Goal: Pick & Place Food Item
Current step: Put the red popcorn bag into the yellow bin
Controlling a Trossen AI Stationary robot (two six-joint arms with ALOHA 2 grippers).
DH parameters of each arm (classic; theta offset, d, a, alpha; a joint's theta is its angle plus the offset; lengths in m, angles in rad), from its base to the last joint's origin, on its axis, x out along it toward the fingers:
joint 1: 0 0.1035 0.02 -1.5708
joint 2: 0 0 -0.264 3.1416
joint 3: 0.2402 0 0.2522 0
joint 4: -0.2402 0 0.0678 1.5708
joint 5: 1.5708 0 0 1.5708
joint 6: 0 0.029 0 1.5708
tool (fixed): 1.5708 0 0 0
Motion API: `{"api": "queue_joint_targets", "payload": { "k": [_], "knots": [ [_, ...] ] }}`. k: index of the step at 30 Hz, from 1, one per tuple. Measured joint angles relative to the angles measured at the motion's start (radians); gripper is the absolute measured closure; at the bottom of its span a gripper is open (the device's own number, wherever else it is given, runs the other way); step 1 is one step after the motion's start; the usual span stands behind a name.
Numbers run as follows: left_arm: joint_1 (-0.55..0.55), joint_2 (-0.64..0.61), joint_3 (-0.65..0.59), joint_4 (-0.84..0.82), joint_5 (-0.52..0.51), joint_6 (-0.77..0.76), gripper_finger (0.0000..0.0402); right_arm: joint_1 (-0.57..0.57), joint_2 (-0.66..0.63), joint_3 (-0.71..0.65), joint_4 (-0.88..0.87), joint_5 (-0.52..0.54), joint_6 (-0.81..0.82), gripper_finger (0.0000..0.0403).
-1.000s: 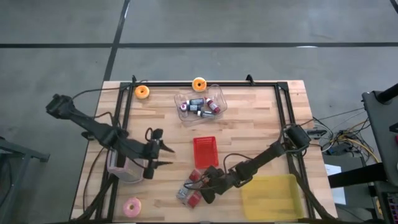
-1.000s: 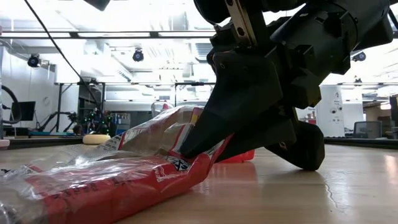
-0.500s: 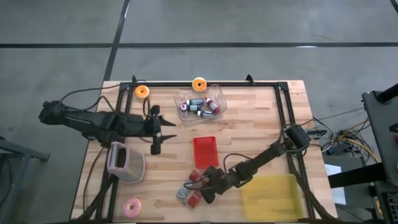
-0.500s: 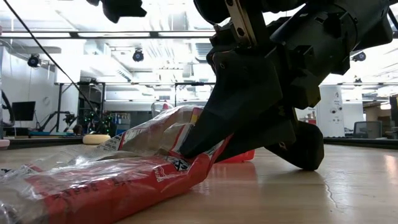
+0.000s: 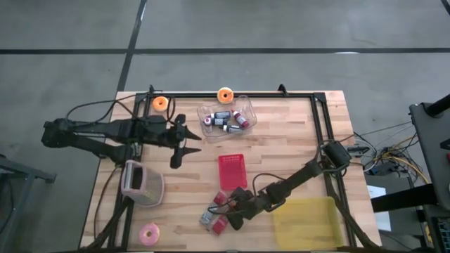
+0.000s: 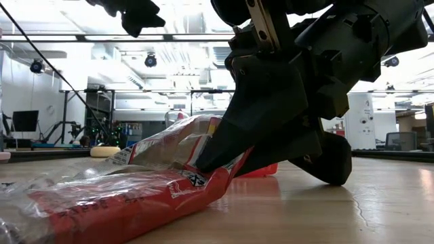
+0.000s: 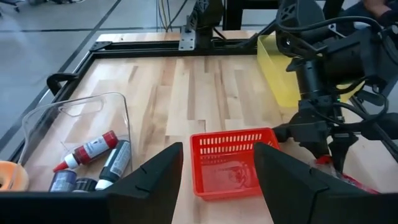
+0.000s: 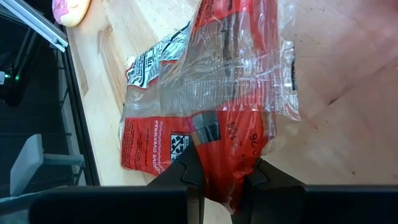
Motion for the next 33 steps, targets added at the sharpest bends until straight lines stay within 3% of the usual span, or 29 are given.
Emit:
{"api": "queue_joint_targets", "payload": {
  "k": [15, 21, 33],
  "knots": [
    [0.000, 0.000, 0.000, 0.000, 0.003, -0.004, 0.0200, -0.001, -0.057, -0.002, -0.006, 0.001, -0.038, 0.0374],
    [0.000, 0.000, 0.000, 0.000, 0.003, -0.004, 0.0200, -0.001, -0.082, 0.000, -0.006, -0.045, -0.071, 0.0374],
    [0.000, 0.000, 0.000, -0.001, 0.002, -0.005, 0.0199, 0.000, -0.232, -0.001, -0.048, -0.093, -0.271, 0.0374]
  ]
}}
